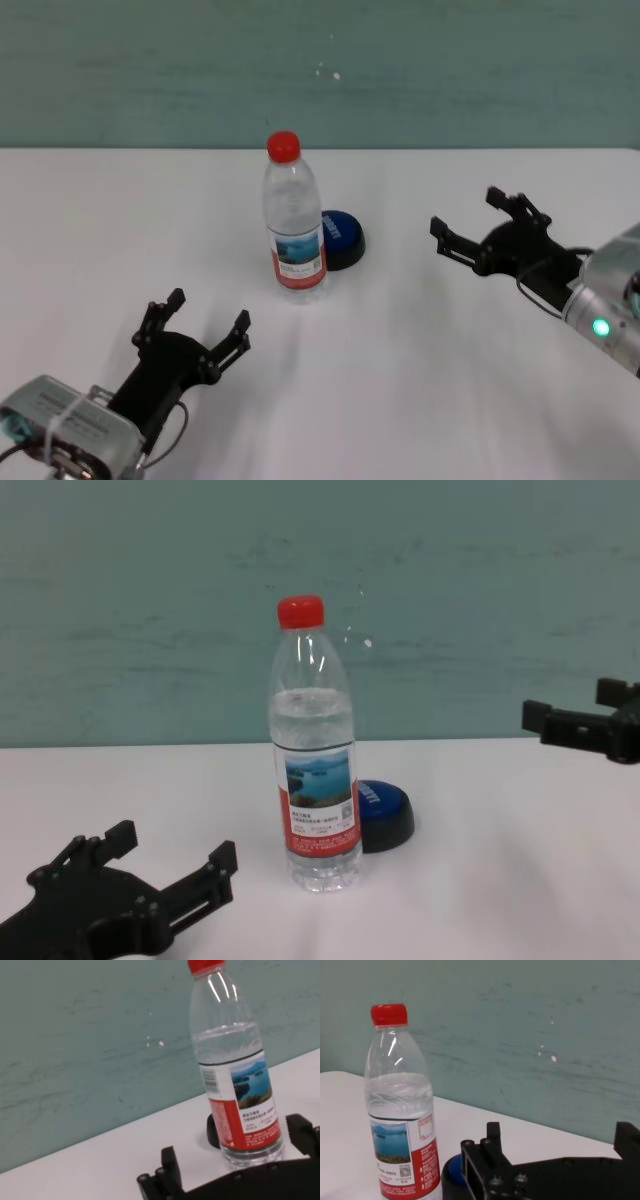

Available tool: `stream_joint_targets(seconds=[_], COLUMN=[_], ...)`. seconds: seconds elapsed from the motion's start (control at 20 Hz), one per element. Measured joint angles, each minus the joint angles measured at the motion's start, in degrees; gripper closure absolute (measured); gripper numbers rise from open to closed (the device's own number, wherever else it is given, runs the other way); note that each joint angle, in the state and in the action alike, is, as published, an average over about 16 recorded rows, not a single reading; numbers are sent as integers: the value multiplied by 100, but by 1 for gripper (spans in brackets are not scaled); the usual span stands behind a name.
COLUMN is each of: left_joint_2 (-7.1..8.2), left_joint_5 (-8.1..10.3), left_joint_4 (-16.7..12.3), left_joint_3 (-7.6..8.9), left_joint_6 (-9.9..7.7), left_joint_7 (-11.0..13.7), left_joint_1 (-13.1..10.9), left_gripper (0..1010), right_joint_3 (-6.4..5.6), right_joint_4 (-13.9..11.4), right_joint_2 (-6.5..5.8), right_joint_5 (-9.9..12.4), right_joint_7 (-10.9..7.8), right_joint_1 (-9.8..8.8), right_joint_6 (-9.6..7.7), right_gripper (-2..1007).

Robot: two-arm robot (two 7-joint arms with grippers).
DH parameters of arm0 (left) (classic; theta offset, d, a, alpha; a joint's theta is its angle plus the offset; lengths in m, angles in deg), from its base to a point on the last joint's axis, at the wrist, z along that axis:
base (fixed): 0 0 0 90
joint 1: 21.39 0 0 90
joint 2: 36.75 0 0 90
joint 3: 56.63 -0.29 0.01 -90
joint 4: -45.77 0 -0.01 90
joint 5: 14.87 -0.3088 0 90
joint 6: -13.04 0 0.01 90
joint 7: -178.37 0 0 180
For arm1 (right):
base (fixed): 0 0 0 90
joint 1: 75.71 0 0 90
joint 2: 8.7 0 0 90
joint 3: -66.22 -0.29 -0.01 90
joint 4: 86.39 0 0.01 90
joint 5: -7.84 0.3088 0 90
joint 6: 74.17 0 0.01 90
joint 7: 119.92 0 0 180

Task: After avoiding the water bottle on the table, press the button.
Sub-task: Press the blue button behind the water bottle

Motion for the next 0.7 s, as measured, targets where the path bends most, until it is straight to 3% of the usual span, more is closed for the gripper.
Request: stream_joint_targets(seconds=[0.35, 0.7], left_joint_2=[0, 0], left_joint_5=[0, 0], left_joint_4=[0, 0], left_joint_3=[0, 0], left_joint_6=[0, 0], left_joint_7=[0, 0], left_joint_1=[0, 0], left_gripper=[10, 10], right_joint_3=[232, 480], right_joint_4=[514, 1044], right_joint_2=[-11, 78], right_joint_5=[12, -9], right_joint_7=[-133, -236], right_joint_1=[563, 1061], right_joint_6=[-93, -123], right_gripper=[1, 1])
